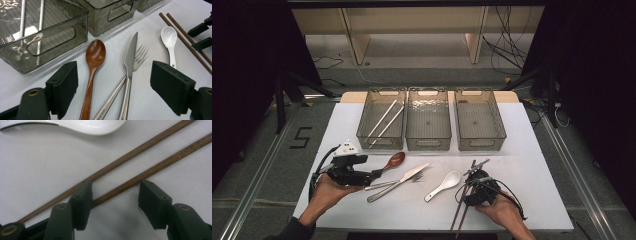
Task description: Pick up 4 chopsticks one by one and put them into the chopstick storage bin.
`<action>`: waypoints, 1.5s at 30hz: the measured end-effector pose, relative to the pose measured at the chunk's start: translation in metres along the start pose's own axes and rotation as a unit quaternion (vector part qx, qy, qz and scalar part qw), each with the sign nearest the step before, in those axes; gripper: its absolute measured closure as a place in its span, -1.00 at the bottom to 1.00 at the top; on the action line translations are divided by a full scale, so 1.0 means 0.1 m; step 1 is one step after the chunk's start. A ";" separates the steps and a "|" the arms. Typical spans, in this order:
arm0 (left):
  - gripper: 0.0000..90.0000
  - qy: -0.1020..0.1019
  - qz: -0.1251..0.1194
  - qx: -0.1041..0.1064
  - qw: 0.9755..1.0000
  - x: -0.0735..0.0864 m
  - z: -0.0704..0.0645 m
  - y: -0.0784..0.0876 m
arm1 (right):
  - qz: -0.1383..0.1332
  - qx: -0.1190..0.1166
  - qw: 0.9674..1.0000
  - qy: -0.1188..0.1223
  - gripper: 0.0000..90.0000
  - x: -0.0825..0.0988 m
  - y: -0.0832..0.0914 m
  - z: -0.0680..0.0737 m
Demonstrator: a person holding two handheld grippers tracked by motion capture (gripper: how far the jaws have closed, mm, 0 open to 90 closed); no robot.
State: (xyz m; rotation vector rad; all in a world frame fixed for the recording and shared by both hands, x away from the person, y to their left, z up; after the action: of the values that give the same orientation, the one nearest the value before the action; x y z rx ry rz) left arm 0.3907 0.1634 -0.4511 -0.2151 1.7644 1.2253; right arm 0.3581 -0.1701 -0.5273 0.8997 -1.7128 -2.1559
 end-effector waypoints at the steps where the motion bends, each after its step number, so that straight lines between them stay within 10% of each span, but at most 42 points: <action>1: -0.52 0.000 0.000 0.000 1.000 0.00 0.00 0.00 | 0.002 -0.001 1.000 0.002 0.01 0.00 0.00 0.00; 12: -0.51 -0.003 0.005 0.002 1.000 0.01 0.00 -0.01 | 0.025 -0.004 1.000 0.014 -0.03 0.02 0.00 0.03; 45: -0.51 -0.009 0.008 0.009 1.000 0.02 -0.03 -0.02 | 0.062 -0.013 0.998 0.002 0.88 0.12 0.11 -0.17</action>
State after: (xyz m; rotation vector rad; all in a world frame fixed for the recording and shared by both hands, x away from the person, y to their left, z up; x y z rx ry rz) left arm 0.3889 0.1604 -0.4541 -0.1796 1.7627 1.2189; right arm 0.3567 -0.1931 -0.5232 0.7685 -1.6890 -2.0896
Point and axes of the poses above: each handheld gripper's, and its own axes: y roughly backward along the jaws, x roughly out of its underside, z roughly to its left, the point moved 7 cm from there along -y, roughly forward along the jaws, and after that the axes turned 7 degrees about -x, right-handed, at the moved point
